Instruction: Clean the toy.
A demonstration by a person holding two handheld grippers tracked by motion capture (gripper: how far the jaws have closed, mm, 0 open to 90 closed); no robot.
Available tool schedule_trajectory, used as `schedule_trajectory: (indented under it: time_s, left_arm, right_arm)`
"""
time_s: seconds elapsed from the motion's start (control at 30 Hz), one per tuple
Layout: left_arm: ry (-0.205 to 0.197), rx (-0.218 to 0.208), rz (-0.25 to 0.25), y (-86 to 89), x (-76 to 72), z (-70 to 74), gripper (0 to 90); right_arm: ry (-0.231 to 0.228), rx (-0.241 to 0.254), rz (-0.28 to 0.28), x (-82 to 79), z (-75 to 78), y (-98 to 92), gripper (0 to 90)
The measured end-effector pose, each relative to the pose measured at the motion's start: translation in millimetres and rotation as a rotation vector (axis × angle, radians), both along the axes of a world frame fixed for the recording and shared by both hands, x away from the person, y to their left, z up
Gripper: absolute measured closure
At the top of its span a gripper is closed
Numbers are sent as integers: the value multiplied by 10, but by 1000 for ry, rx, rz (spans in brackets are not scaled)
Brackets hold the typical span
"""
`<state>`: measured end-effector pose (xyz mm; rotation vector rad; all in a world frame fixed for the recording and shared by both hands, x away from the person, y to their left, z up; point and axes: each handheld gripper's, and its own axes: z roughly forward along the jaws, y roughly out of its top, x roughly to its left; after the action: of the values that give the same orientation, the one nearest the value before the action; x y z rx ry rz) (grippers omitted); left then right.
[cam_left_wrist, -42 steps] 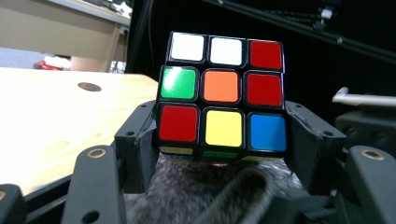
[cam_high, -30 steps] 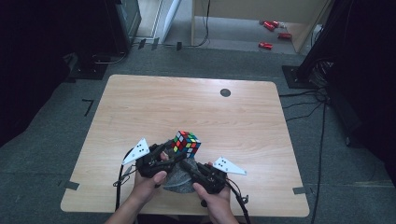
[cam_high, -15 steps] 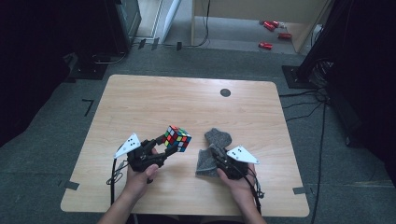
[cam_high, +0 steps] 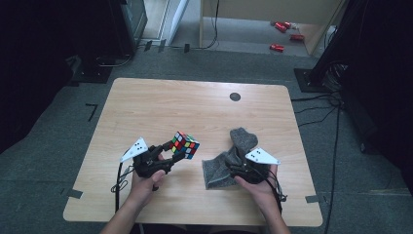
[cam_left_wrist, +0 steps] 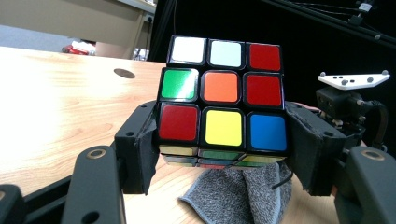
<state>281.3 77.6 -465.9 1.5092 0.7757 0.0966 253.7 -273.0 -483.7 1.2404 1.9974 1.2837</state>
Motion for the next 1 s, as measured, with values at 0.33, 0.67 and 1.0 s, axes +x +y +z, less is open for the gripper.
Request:
schedule_trajectory:
  time_s: [0.33,0.67,1.0]
  left_arm:
    - [0,5,3,14,13,1,349]
    - [-3,11,-29,-116,61,5,349]
    - [-1,12,-37,-169,126,9,348]
  right_arm:
    - [114,-156,132,0,-176,-18,710]
    - [40,-198,229,-69,-367,78,580]
    - [58,-52,87,-109,-160,-208,252]
